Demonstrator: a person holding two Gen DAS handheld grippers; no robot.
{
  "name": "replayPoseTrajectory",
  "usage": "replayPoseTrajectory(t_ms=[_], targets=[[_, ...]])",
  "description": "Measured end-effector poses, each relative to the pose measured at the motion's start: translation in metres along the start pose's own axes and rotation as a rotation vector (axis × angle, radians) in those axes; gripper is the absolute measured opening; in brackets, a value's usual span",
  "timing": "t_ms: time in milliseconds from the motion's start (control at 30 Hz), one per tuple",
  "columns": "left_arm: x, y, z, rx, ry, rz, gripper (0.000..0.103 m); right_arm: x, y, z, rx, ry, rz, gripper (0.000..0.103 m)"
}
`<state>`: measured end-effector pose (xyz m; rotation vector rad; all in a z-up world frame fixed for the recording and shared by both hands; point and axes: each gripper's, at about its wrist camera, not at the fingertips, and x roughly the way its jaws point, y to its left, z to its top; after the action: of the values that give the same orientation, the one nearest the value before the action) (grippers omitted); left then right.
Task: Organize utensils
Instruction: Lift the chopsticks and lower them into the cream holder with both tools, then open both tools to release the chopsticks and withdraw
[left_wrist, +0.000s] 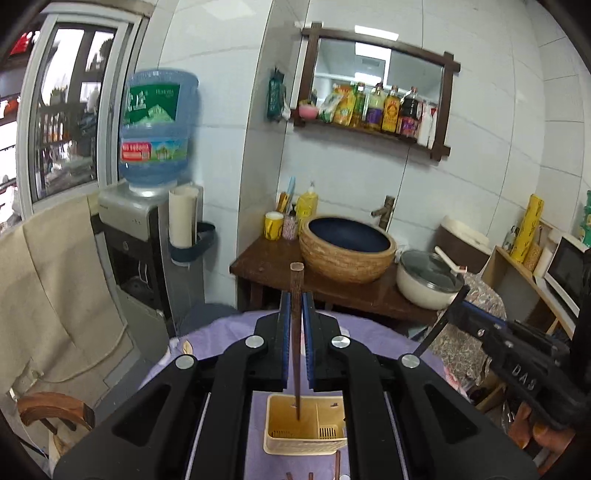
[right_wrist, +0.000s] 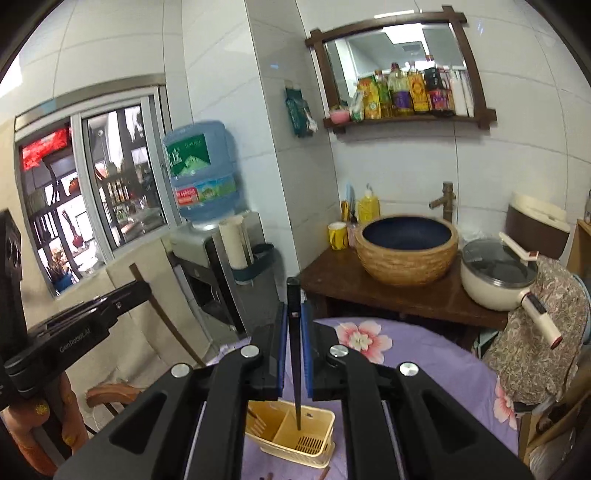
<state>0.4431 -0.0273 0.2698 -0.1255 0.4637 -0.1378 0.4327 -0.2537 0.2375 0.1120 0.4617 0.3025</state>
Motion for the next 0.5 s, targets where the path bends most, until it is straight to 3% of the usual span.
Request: replayPoseTrajectory(t_ms=[267,500], targets=[[0.068,0.008,-0.065,-0.02,0.145,0.012,0.007,0.046,-0.008,-0.051,0.013,0.116,-0.01,0.007],[0.09,0.013,-0.096,-0.026,0.199,0.016,0.007,0.058,-0.013,-0.063,0.011,0.128,-0.026,0.007]])
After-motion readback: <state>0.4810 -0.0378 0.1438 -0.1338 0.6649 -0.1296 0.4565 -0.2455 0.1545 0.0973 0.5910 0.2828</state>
